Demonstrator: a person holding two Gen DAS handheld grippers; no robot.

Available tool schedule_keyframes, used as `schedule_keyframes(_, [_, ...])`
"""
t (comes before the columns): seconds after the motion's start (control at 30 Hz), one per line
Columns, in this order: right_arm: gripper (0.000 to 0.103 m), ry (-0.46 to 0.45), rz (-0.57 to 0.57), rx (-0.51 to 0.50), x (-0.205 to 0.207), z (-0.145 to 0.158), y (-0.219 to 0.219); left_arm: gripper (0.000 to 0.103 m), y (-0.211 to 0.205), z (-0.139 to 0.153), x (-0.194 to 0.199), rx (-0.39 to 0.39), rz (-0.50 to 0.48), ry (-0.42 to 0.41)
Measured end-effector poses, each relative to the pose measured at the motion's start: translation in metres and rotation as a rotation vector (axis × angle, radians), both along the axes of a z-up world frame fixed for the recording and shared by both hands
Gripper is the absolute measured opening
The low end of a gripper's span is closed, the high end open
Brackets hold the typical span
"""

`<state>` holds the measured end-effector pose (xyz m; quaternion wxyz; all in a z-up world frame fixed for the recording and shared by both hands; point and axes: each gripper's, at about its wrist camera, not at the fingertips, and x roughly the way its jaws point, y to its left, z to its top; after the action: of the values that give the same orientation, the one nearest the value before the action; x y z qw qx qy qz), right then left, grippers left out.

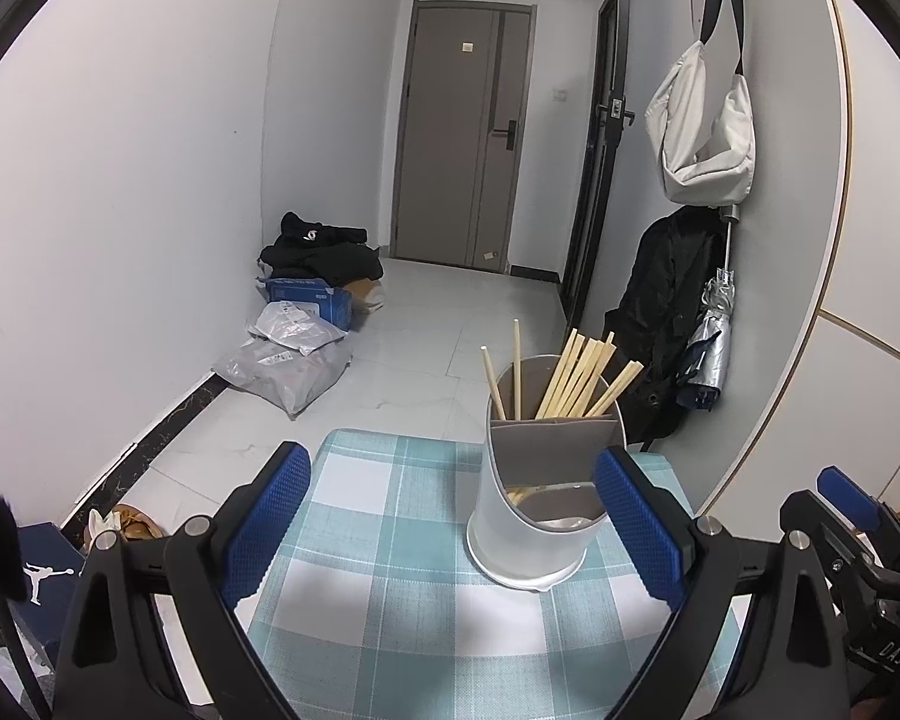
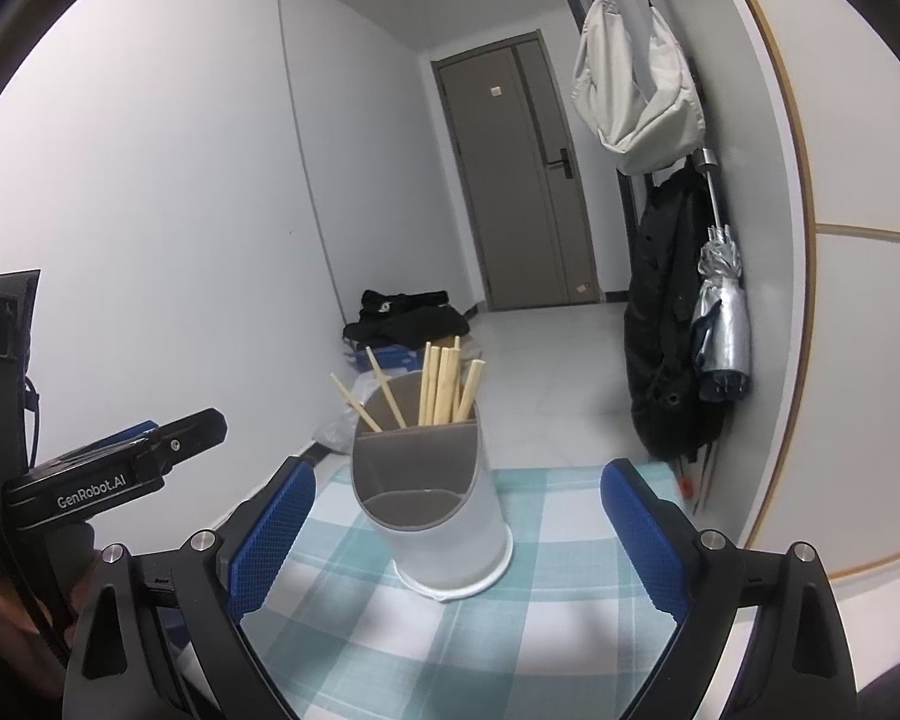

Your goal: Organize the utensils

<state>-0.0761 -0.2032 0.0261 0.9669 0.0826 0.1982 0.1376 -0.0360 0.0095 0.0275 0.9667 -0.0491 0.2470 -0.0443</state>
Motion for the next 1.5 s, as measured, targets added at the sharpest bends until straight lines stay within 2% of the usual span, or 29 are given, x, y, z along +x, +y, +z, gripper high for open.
schedule_keyframes(0.27, [0.097,0.001,-0.002,-0.010,0.0004,-0.0002,0.0010,0.094,-0.0017,0.0002,-0.0002,-0.009,-0.024,-0.001])
schedule_keyframes(0.4, [0.097,0.006,-0.008,-0.013,0.0011,-0.0012,0.0005,0.094,-0.0054,-0.0003,0.0003,0.015,-0.014,-0.011])
schedule_keyframes(0.8, [0.097,0.010,-0.018,-0.023,0.0007,-0.0023,0.0003,0.094,0.0020,-0.0013,0.0020,-0.002,0.014,0.001])
schedule_keyframes(1.5, [0.097,0.023,-0.023,-0.040,0.0004,-0.0046,-0.0007,0.094,0.0022,-0.0015,-0.0019,0.000,0.009,0.004])
